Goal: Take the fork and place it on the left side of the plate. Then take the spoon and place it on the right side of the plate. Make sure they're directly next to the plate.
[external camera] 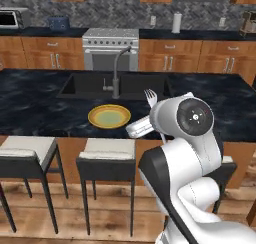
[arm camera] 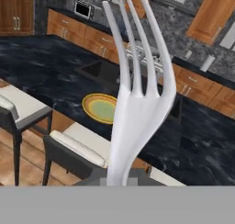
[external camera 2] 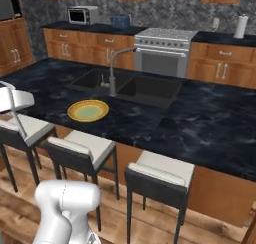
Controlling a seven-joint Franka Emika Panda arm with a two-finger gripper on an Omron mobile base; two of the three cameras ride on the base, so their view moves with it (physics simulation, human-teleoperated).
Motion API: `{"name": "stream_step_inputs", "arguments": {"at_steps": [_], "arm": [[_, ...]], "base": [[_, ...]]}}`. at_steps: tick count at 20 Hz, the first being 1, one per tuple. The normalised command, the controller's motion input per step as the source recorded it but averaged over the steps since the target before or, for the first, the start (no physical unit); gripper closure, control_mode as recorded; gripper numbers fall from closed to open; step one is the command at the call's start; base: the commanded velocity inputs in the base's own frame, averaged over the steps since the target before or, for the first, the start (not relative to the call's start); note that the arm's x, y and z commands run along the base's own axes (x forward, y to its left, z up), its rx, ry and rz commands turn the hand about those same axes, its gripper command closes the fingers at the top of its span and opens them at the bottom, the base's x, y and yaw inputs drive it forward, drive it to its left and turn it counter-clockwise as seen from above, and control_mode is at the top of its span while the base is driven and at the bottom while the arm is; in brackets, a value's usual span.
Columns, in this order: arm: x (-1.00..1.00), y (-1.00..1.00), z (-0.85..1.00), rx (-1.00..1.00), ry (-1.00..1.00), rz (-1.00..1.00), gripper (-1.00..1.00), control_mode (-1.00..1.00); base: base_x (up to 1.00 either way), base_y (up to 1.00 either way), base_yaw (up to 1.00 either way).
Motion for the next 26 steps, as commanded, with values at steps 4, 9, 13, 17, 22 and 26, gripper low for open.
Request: {"name": "stream_step_inputs", "arguments": {"at_steps": [4, 9, 13, 17, 22, 26], "arm": [[0.00, 0.00, 0.00, 0.00, 0.00, 0.00, 1.00, 1.00], [0.00, 0.00, 0.00, 0.00, 0.00, 0.00, 1.00, 1.00], [0.00, 0.00, 0.00, 0.00, 0.00, 0.00, 1.00, 1.00], [0.00, 0.00, 0.00, 0.00, 0.00, 0.00, 1.00, 1.00], [0.00, 0.00, 0.00, 0.00, 0.00, 0.00, 1.00, 1.00], [0.21, 0.19, -0.25, 0.00, 0.04, 0.00, 1.00, -1.00]], "base": [[0.28, 0.80, -0.36], [0.41, 0.78, -0.36], [0.67, 0.46, -0.27], [0.72, 0.44, -0.21], [0.69, 0.26, -0.14], [0.14, 0.06, -0.01]]}}
